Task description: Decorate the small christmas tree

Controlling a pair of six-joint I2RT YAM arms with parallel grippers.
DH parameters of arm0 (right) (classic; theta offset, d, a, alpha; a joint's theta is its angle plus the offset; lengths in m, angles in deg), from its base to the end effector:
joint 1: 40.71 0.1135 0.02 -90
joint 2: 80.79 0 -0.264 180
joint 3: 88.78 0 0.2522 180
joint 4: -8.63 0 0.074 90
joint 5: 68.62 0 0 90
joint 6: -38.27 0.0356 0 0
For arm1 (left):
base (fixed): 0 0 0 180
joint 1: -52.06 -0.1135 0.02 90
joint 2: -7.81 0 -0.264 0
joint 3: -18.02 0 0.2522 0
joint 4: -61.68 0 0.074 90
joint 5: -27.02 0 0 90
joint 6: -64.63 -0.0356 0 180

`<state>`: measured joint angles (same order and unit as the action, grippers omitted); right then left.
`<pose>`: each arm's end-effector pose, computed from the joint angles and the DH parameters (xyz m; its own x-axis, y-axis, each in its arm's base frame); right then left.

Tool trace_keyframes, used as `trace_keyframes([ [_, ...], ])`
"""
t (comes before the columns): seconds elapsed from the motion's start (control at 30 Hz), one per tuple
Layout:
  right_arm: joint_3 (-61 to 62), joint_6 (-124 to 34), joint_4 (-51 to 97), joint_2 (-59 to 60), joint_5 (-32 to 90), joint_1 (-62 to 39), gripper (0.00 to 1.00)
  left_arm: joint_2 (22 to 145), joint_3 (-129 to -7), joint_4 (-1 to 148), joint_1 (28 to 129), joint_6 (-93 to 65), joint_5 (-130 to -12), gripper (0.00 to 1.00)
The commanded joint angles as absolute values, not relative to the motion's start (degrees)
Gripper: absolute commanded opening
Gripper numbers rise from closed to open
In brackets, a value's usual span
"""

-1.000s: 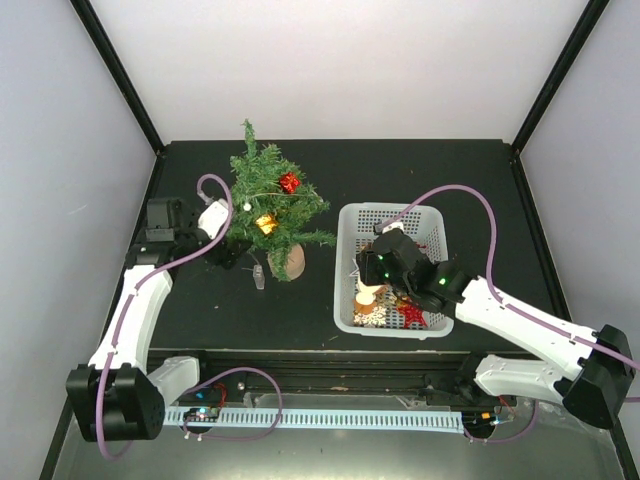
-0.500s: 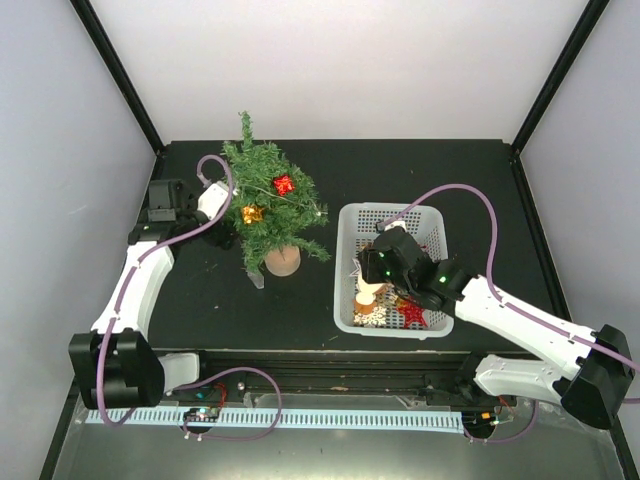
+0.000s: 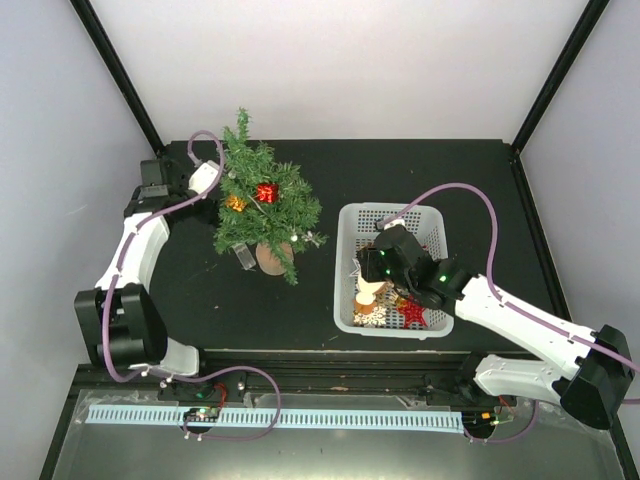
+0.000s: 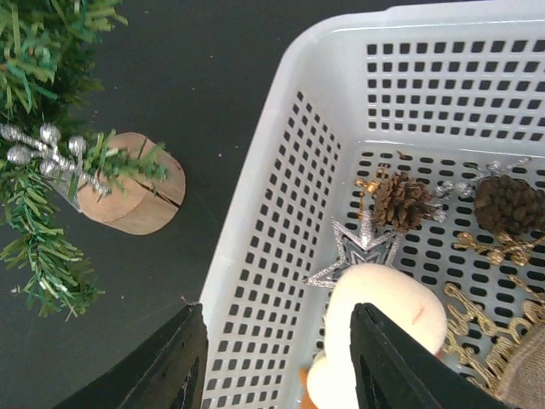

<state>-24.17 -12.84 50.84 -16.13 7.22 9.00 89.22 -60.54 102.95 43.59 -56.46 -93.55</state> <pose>0.1615 0.1771 0.2789 -0.7293 0.0811 -0.6793 -0.2115 0.9176 0.3366 0.3069 0.0274 0.2891 -0.4687 0.3797 -0.7976 0.5562 0.8283 0.0675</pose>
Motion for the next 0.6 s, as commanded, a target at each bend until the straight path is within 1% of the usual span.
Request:
trace_keyframes([
  [0.0, -23.03, -14.69, 46.72, -14.87, 9.62, 8.66, 0.47, 92.88, -65.51, 101.74, 42.18, -60.25, -100.76, 0.99],
  [0.4, -13.18, -17.25, 40.16, -8.28, 19.23, 6.71, 0.47, 104.08, -78.16, 110.76, 37.82, -68.59, -118.88, 0.99],
  [0.57, -10.43, -17.47, 42.09, -6.08, 18.67, 5.98, 0.47, 110.75, -85.85, 116.91, 37.79, -70.7, -124.67, 0.99],
])
